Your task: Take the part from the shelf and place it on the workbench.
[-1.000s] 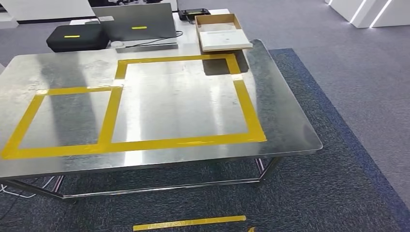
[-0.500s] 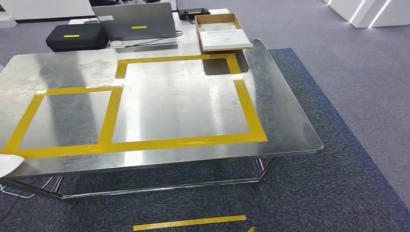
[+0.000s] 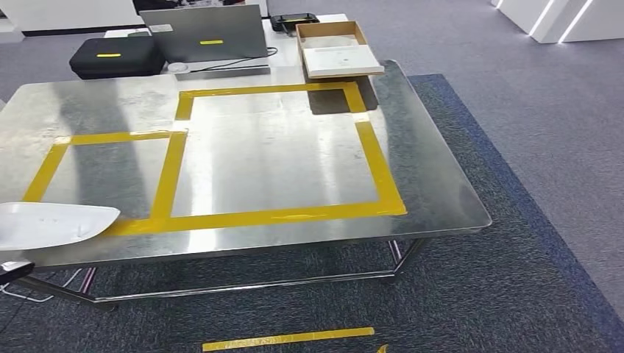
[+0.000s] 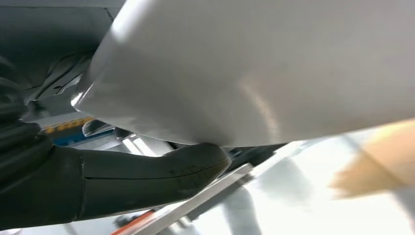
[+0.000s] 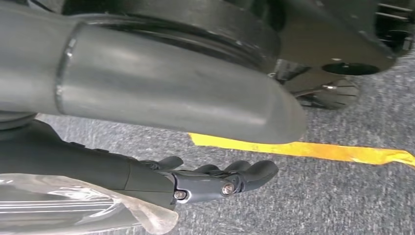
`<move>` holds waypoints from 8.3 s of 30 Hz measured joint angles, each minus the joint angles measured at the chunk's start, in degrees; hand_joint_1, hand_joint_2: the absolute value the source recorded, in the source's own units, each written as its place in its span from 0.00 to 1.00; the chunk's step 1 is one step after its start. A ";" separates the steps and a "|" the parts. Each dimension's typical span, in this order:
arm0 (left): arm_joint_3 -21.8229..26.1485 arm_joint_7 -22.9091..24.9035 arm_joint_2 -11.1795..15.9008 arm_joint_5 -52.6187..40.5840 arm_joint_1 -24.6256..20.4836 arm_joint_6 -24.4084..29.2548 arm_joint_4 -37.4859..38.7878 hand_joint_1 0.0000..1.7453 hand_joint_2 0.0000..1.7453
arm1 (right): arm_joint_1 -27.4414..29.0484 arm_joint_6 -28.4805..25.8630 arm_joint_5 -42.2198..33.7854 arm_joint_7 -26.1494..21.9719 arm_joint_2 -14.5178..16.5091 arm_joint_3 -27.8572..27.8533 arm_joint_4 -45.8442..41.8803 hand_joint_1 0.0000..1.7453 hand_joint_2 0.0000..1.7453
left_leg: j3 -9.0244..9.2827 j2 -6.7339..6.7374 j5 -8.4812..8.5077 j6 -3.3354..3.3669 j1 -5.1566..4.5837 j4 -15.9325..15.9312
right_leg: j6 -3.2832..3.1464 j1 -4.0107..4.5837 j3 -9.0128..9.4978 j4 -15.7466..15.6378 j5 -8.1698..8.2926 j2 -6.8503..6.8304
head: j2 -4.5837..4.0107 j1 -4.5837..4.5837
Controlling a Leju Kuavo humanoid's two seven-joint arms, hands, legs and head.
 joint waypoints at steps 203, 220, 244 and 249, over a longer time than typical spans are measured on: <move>-0.41 9.85 -44.47 27.81 11.22 -16.10 35.07 0.00 0.00 | -0.56 3.88 4.89 3.90 -3.37 3.67 -0.01 0.00 0.00 | -4.85 0.29 -8.11 1.38 -1.16 13.76 | -2.05 0.94 -0.56 -0.44 1.51 0.61 | 0.00 -0.07; -1.64 10.73 -44.07 24.94 11.54 -17.10 35.27 0.00 0.00 | -1.22 5.82 2.11 3.53 -3.48 2.60 0.15 0.00 0.00 | 0.08 2.09 0.75 4.44 -1.68 -0.63 | 0.82 1.16 -10.15 15.86 -4.82 -0.21 | 0.00 0.57; -2.24 11.78 -44.03 24.10 10.81 -18.96 35.27 0.00 0.00 | -1.17 8.83 0.10 3.53 -3.41 0.75 0.21 0.00 0.00 | 0.12 -4.91 0.26 3.54 -1.57 0.07 | -0.43 0.99 -3.17 0.08 3.01 7.34 | 0.00 0.11; -2.69 11.78 -44.11 24.06 11.13 -18.87 35.27 0.00 0.00 | -1.41 8.84 0.10 3.56 -3.41 0.70 0.21 0.00 0.00 | 0.20 0.13 0.74 4.32 -1.65 -0.63 | 0.76 1.14 -10.05 13.98 -4.33 0.20 | 0.00 0.68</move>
